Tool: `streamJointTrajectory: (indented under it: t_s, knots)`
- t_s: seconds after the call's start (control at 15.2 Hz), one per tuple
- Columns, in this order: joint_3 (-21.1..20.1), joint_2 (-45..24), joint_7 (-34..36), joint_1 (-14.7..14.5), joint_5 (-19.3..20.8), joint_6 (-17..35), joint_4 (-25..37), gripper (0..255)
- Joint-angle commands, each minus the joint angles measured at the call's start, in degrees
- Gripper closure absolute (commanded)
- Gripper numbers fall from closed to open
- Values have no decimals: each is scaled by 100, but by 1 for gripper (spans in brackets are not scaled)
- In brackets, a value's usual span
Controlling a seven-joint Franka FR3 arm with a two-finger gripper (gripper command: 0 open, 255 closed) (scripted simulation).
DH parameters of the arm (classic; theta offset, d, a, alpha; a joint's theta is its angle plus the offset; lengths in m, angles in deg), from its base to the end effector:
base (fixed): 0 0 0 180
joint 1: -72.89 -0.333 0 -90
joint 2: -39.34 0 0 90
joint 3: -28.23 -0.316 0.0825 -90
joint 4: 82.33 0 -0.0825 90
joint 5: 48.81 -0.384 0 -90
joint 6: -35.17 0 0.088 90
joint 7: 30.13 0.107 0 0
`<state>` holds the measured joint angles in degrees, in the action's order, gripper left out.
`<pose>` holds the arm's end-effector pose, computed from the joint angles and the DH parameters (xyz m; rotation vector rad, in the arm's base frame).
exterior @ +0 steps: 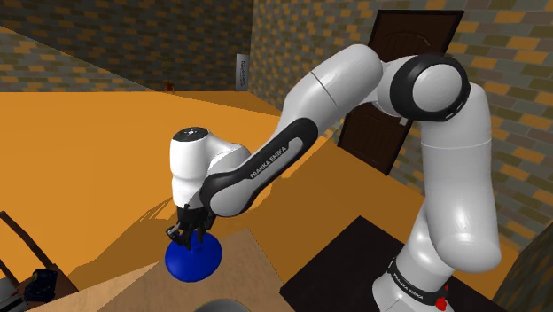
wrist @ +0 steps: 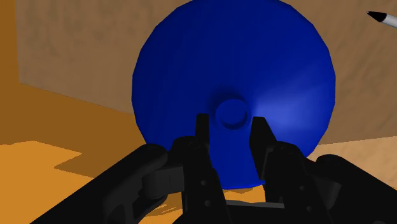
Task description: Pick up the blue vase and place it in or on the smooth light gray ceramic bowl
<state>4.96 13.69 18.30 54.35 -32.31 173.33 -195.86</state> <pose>0.4646 0.4010 0.2577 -3.1331 -0.0924 -0.0610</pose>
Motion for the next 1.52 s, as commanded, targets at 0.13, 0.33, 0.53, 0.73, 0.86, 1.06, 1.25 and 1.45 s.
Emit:
streamJointTrajectory:
  t_s: [0.13,0.33,0.53,0.73,0.86,1.06,1.25,1.45]
  knots:
    - [-83,200,-92,56,-134,-240,55,255]
    - [-138,353,-160,97,-233,-415,91,255]
    - [-188,499,-225,133,-330,-595,140,255]
    - [-232,637,-289,165,-422,-779,200,255]
    - [-258,725,-329,185,-482,-903,246,255]
    - [-292,851,-387,210,-566,-1094,326,255]
    - [-322,967,-441,232,-644,-1288,417,255]
    - [-386,1158,-393,208,-732,-1360,315,255]
